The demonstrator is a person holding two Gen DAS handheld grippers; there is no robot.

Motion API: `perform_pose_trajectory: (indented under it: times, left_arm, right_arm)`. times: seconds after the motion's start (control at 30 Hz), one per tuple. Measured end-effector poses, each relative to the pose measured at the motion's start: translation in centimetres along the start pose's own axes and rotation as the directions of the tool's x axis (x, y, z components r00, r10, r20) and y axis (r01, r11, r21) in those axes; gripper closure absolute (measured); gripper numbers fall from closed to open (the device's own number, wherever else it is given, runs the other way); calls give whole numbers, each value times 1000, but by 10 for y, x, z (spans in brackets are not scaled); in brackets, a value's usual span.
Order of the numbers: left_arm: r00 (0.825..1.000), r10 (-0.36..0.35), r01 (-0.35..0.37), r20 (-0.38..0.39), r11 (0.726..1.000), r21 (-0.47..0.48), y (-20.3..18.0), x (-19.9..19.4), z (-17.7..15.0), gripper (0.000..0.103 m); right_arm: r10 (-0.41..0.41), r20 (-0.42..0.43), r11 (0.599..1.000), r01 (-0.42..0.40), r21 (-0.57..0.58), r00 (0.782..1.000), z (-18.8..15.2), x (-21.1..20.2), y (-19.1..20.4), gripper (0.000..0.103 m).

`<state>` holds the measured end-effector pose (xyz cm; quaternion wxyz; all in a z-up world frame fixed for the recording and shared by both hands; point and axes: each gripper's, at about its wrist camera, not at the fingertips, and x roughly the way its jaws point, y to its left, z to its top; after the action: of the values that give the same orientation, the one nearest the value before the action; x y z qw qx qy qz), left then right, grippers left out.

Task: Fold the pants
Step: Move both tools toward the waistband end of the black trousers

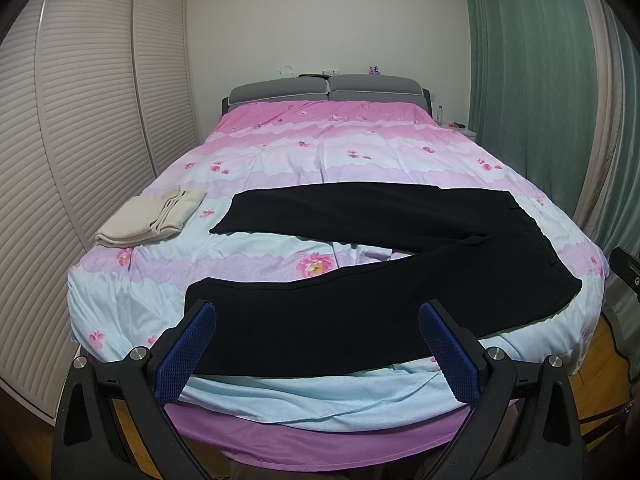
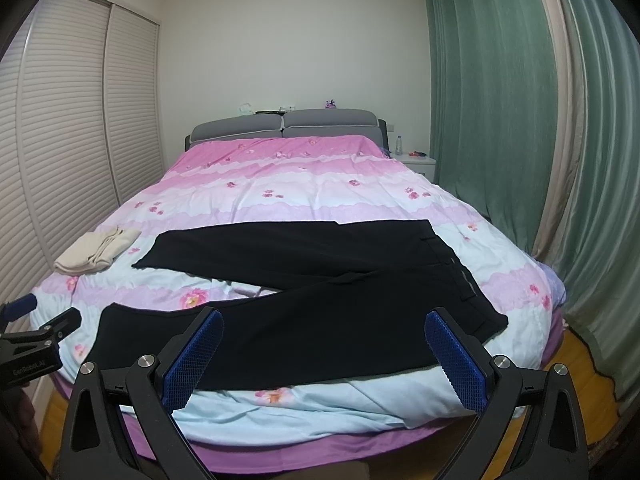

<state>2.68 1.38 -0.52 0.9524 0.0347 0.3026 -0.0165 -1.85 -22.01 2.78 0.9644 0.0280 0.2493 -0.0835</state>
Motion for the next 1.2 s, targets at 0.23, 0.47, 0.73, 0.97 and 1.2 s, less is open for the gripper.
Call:
perform_pose_trajectory:
  times: [0.23,0.47,0.73,0.97,1.2]
  left_arm:
    - [1000,-2,2,-1,1000,7,-1,5,1,0]
    - [1000,-3,2,16,999,45,-14,26,17,0]
    - [999,-12,9,41,998,57,-27,64,49,0]
    - [997,-7,-1,78,995,101,-45,108,86,0]
    - [994,-30,20,102,994,105,-48,160,118,0]
  right_arm:
    - [1,-10,1000,-1,-3,1000,-1,4,1,1]
    - [7,-19,1000,-7,-18,1000,6,23,0,1]
    - [2,-14,999,-3,-41,1000,25,62,-10,1]
    - [9,-8,998,-9,-57,1000,53,111,-19,1]
    - [22,17,994,-20,-111,1000,84,166,-12,1]
